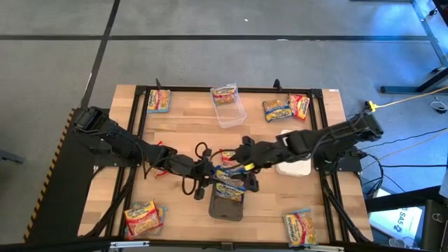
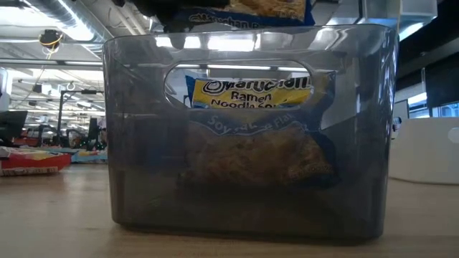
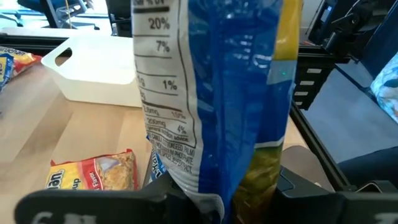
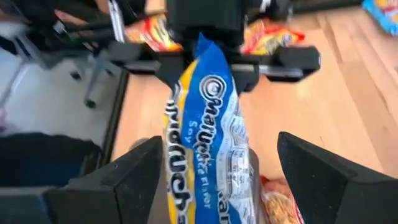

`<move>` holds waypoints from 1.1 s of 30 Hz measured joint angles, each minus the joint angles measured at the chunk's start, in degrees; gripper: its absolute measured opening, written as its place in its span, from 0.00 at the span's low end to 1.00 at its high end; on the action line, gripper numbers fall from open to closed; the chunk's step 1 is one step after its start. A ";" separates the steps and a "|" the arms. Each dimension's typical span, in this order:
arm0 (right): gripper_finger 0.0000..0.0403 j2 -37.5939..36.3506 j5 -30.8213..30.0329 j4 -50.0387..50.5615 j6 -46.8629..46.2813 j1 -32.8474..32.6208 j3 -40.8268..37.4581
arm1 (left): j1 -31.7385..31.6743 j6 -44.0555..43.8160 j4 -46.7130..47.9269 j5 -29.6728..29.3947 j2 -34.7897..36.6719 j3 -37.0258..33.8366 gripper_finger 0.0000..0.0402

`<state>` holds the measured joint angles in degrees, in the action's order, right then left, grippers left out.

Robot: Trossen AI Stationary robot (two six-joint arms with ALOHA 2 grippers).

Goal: Sort Maruchan noodles
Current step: Put the top left blue noodle pack into the black bin

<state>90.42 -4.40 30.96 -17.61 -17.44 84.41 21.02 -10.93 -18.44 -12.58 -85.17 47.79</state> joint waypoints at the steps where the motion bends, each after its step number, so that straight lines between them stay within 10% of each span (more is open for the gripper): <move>1: 0.73 1.01 -0.03 1.52 -0.10 0.01 1.42 | 0.00 -0.33 0.00 -0.05 0.00 0.00 0.21; 14: 0.72 7.00 1.64 5.47 -1.63 -0.13 3.81 | 0.00 -0.93 -0.15 -1.65 0.00 -0.02 0.21; 27: 0.21 7.12 1.56 5.55 -0.10 -0.15 3.81 | 0.04 -2.18 -0.21 -2.77 0.00 -0.07 0.25; 33: 0.16 7.12 1.51 5.31 0.05 -0.21 3.81 | 0.01 -4.01 1.69 -2.87 1.10 -0.07 0.34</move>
<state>97.54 -2.89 36.27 -17.56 -17.65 88.23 21.03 -14.94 -16.74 -15.44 -84.06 47.72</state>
